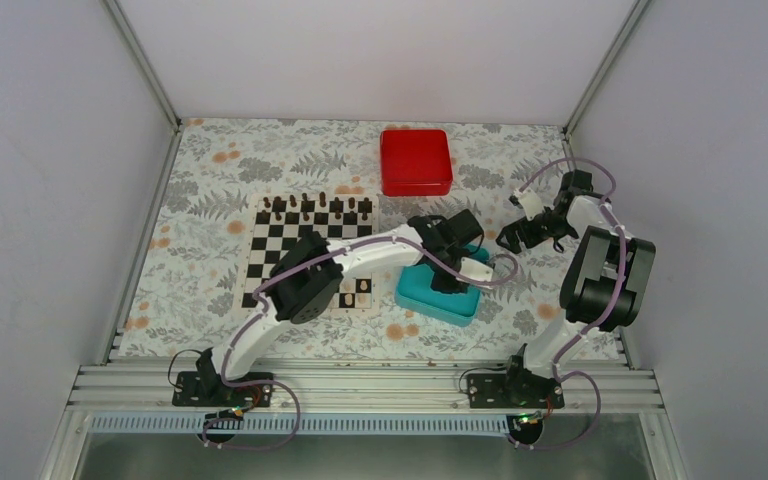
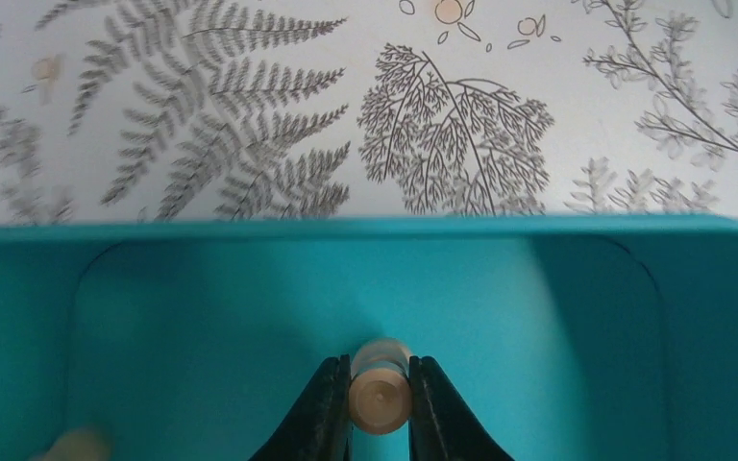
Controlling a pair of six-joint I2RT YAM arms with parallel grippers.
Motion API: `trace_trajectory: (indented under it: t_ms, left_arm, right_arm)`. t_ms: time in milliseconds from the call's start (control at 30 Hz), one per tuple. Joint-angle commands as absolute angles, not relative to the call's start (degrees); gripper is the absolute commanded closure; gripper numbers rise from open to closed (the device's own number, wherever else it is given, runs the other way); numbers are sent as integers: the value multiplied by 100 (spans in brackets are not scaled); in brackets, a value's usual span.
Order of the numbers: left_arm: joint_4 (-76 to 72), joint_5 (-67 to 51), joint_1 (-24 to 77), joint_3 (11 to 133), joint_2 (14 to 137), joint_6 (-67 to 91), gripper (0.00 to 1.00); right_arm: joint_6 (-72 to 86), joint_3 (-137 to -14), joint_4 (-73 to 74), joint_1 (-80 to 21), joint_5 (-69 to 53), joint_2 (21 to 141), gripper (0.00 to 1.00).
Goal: Set up the chess pieces on the board
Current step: Pick up the chess piece from the storage box, then place the chess piece on the chessboard.
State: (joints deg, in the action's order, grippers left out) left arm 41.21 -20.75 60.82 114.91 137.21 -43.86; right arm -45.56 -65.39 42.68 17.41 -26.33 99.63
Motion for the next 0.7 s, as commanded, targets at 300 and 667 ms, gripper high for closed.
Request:
trace_trajectory:
  t_ms: [300,667]
  left_arm:
    - [4316,-548,4554,8367,9441,-4104,91]
    - [4520,-437,1644,4941,6108,-4309,90]
  right_arm:
    - [-4548,-6777,4275,1800,-2601,10084,0]
    - [-4442,-7171,4438,1758,-2627,10269,0]
